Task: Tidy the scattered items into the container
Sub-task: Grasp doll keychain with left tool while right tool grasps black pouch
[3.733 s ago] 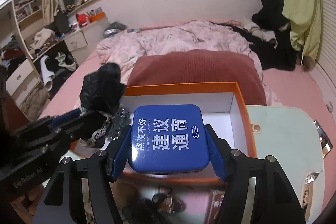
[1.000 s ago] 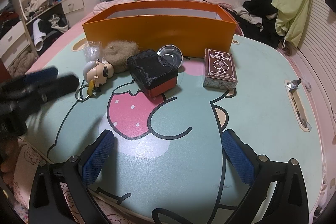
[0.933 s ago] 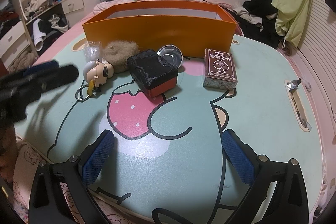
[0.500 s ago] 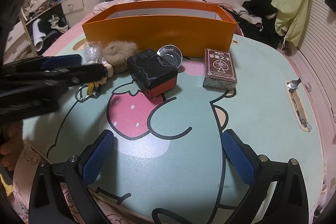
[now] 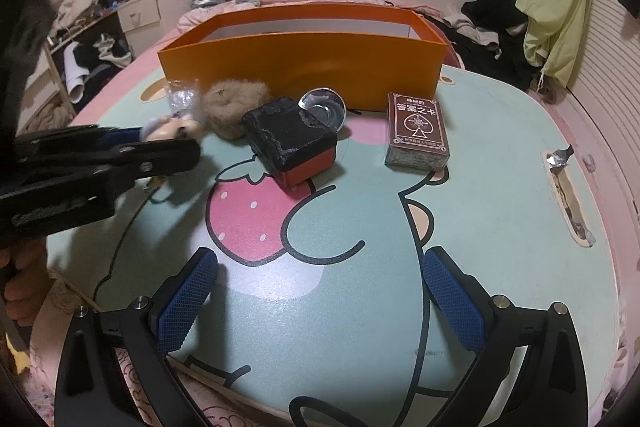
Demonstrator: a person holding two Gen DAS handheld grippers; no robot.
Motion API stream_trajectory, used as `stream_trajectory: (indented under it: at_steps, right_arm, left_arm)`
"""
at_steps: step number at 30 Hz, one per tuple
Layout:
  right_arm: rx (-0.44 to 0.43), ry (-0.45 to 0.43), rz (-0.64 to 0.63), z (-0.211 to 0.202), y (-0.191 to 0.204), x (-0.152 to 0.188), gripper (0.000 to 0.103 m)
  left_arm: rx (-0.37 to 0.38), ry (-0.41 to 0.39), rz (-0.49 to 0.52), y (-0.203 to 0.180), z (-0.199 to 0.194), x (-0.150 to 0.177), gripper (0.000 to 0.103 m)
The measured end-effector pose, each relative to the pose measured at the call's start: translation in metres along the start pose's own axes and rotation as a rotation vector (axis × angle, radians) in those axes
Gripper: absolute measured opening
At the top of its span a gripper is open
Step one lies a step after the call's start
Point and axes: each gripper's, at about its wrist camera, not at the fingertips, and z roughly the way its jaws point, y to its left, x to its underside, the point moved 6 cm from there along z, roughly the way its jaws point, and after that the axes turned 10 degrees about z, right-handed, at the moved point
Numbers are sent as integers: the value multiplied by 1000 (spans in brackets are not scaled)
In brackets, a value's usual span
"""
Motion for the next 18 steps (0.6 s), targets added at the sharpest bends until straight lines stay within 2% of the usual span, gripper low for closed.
stream_trajectory:
  at_steps: [4,7,12,16,18]
  right_arm:
    - [-9,-38,-42,-10,8,-9,102]
    - [-73,-75,-102,-19,19,-21,100]
    - [-251,-91,-83,-20,18,-52,74]
    - [-256,-95,-124,-6,21,-69,69]
    - [-277,-51,-121,7,20,-73,57]
  left_arm:
    - [-10,-33,-34,7,-17,8,37]
    - [-10,-49,-62,10,-25,13,37]
    - [-9,-63,-83,15,-32,19,37]
    - [-6,-64,-87,14,-31,19,37]
    - [-6,-65,-87,14,-31,19,37]
